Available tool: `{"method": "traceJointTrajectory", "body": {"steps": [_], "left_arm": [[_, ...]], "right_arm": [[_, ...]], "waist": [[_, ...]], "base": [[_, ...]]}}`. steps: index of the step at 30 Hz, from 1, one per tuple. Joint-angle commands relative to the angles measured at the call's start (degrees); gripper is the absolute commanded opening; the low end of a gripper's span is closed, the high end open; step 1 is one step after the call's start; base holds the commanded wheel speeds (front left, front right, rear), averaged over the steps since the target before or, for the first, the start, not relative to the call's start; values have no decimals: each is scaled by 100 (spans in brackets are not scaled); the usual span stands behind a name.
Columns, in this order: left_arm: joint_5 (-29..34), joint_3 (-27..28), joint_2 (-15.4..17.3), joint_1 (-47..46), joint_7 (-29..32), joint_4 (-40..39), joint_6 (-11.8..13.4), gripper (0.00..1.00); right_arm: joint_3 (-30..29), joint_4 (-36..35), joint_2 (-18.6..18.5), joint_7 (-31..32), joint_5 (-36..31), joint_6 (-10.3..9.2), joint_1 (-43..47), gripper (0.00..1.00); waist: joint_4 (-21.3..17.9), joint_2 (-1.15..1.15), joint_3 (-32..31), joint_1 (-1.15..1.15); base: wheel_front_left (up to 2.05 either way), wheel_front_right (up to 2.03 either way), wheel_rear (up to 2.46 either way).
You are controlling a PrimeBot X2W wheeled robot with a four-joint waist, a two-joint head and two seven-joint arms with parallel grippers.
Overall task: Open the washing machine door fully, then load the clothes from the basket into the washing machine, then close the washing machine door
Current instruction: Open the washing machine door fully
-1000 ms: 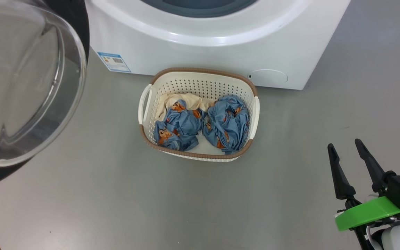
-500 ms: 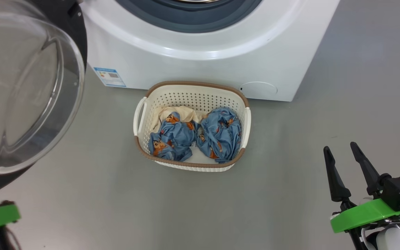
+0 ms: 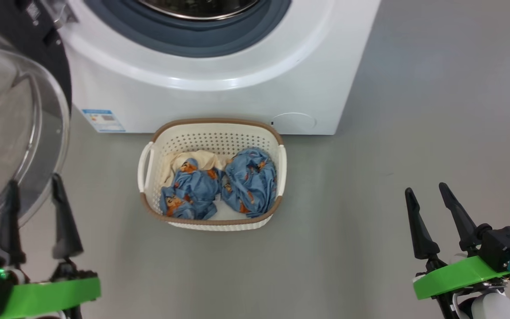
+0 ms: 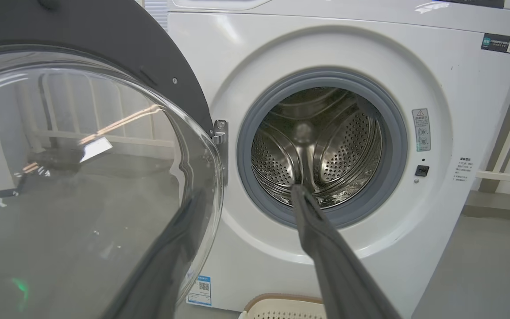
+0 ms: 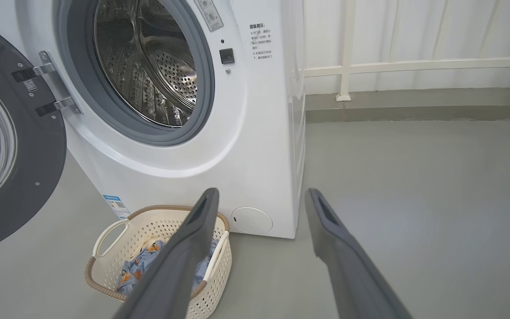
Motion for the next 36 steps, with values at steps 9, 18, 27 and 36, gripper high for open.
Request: {"method": "traceJointTrajectory", "body": {"steps": [9,18,27,36], "left_arm": [[314,-149,148,457,-11,315,21,100],[337,-294,148,881,-11,501,161,100],[402,-379,148,1075,-11,536,195,100],[379,-481,148,1272,-11,495,203,100]], "right_arm": [[355,-387,89,-68,-16,9,216,100],[432,-517,132,-68,-60,9,493,100],[302,-552,170,-69,-104,9,770,100],[245,-601,198,-69,-167,9,921,100]], "waist": [[-696,0,-419,0],[-806,0,-779,0],[-738,0,-1009,0],[-711,0,-1167,0]], "base": [[0,0,0],[0,0,0],[0,0,0],[0,0,0]]}}
